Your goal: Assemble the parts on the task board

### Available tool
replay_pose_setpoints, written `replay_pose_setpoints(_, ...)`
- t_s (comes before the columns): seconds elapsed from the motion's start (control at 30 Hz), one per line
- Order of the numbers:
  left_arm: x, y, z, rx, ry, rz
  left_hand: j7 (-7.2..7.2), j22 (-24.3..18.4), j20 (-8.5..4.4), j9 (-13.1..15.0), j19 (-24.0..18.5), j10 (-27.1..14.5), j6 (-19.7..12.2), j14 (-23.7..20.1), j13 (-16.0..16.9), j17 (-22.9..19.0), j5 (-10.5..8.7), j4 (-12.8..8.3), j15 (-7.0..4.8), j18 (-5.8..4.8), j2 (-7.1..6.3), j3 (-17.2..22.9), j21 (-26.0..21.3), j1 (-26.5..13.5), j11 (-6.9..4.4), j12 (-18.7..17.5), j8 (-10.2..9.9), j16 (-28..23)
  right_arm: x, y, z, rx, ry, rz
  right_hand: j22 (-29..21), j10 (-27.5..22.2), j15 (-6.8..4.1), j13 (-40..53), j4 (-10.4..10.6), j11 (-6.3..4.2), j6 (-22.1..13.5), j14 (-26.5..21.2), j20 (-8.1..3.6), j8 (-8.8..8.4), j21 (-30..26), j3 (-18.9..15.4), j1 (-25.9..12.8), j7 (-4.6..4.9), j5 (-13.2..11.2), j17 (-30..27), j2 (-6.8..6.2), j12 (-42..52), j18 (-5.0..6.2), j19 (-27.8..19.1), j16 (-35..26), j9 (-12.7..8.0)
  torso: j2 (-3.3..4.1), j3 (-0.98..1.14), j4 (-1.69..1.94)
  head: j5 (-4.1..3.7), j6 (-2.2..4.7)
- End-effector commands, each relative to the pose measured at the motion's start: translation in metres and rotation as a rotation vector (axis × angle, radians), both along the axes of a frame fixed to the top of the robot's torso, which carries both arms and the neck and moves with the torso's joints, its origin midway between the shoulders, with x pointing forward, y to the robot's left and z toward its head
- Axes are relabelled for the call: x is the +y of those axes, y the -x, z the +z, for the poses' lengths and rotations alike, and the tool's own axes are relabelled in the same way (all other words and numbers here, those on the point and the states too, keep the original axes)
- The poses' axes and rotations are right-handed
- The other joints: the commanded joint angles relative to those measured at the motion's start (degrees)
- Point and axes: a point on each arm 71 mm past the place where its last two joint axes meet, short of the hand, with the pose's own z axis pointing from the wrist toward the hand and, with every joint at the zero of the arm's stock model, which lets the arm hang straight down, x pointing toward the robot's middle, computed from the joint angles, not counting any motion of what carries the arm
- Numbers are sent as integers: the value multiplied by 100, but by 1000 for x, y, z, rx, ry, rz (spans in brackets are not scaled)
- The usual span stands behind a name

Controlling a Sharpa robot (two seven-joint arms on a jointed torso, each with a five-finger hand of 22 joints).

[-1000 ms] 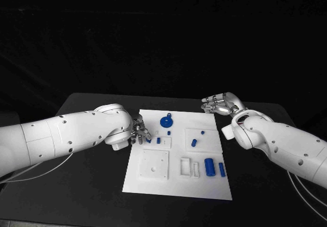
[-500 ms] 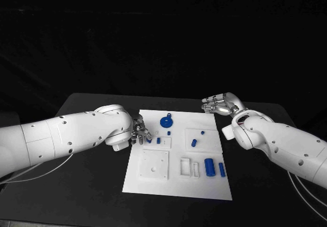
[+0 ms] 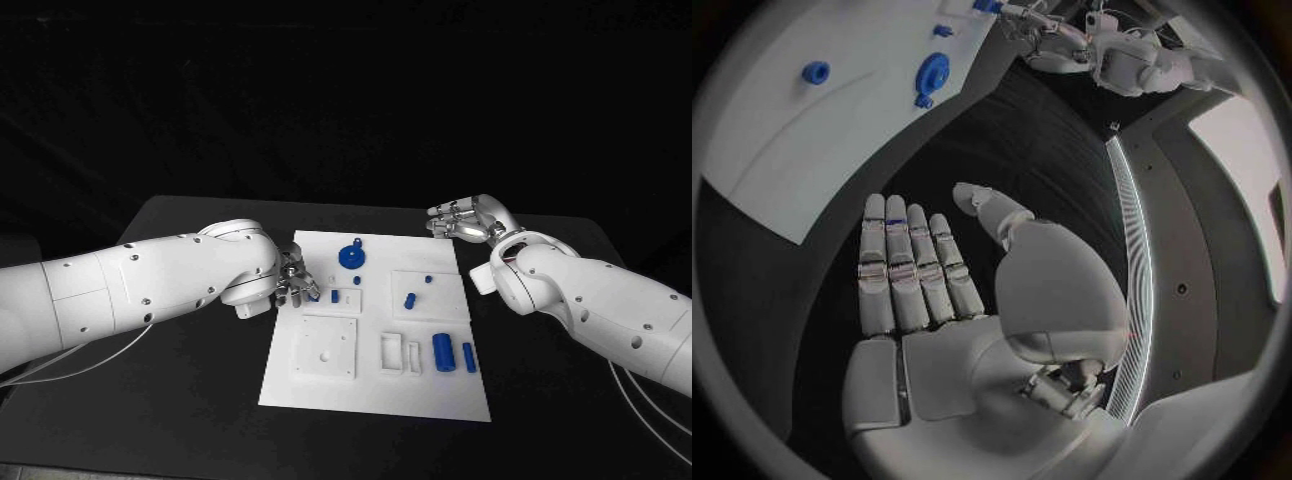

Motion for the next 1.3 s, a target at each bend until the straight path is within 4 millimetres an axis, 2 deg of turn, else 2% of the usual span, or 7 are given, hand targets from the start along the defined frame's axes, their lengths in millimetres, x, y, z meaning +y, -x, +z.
replay_pose_setpoints(0.03,-2,4,-5,44,-20,-23,-624,115,-17,4,-31,277,747,3,-9,5,31,-424,-47,4,-16,377,19,-46,-33,17,-8,33,1,0,0,-1,0,16,-7,-38,-9,-6,-41,-13,-18,-41,2,-9,8,2,-49,7,25,-7,25,-12,27,-42,-18,-7,-2,-3,4,0,-5)
replay_pose_setpoints(0.83,-6,-6,-4,27,-8,-6,-630,111,-34,59,-20,278,726,2,-3,-4,-39,-419,-53,-19,51,386,3,-108,-33,31,10,32,2,0,0,0,-1,17,-7,-38,-8,-6,-47,-14,-15,-45,1,-8,8,14,-50,8,22,-8,26,-11,29,-42,-19,-6,2,3,-4,15,3)
replay_pose_setpoints(1.0,-8,-7,-4,43,-9,-12,-630,113,-30,69,-21,278,729,5,-3,1,-30,-439,-51,-16,46,392,2,-99,-35,34,13,35,2,0,0,1,-1,17,-7,-38,-8,-6,-47,-14,-15,-45,1,-8,8,14,-50,8,22,-8,26,-11,29,-42,-19,-6,4,8,-5,6,-1)
replay_pose_setpoints(1.3,-10,-10,-5,66,-12,-18,-636,116,-24,89,-25,277,758,10,-2,44,27,-492,-48,-9,38,417,12,-132,-39,57,3,67,1,0,0,2,0,17,-7,-42,-8,-6,-47,-12,-13,-44,2,-8,8,30,-50,8,22,-8,26,-13,28,-43,-19,-6,2,5,-2,0,-1)
